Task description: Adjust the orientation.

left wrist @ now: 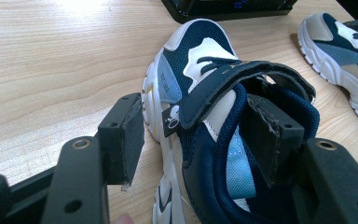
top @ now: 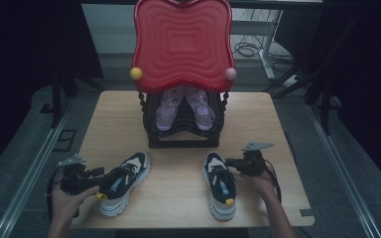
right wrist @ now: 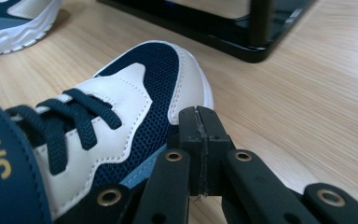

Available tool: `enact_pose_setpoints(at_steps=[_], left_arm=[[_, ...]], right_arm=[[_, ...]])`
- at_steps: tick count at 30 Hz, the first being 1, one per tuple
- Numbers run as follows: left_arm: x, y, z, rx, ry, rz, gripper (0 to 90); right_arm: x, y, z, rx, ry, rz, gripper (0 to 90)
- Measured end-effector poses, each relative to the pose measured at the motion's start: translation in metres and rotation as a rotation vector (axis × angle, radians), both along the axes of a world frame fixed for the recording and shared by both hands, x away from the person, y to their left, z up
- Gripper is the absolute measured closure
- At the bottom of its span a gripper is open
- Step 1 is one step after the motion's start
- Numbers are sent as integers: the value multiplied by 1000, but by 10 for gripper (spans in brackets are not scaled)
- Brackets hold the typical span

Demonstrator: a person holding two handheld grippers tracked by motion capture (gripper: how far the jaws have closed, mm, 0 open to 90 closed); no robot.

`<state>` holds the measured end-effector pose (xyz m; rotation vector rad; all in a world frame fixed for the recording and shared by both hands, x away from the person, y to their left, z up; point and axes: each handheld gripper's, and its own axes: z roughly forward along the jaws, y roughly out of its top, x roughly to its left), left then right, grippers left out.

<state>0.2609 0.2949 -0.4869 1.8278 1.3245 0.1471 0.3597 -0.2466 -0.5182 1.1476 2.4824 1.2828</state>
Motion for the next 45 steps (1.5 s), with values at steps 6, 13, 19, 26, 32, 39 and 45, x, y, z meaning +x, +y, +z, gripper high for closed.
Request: enact_pose_setpoints(at_steps=[6, 13, 19, 26, 32, 39, 45], left_arm=[[-1, 1, 2, -4, -7, 3, 407], [-2, 2, 3, -5, -11, 4, 408], [-4, 0, 7, -3, -22, -3, 410], [-8, -2, 14, -2, -42, -13, 409], [-9, 1, 16, -3, -46, -5, 410], [-10, 3, 17, -6, -50, 0, 410], [-10, 3, 20, -8, -59, -3, 410]], right_arm=[[7, 19, 0, 12, -10, 76, 895], [7, 24, 0, 21, -21, 69, 893], [-6, 9, 15, 46, -75, 15, 882], [-29, -10, 30, 73, -138, -28, 868], [-45, -20, 33, 76, -145, -32, 848], [-61, -36, 37, 77, -149, -66, 813], [-71, -44, 42, 110, -155, -97, 652]])
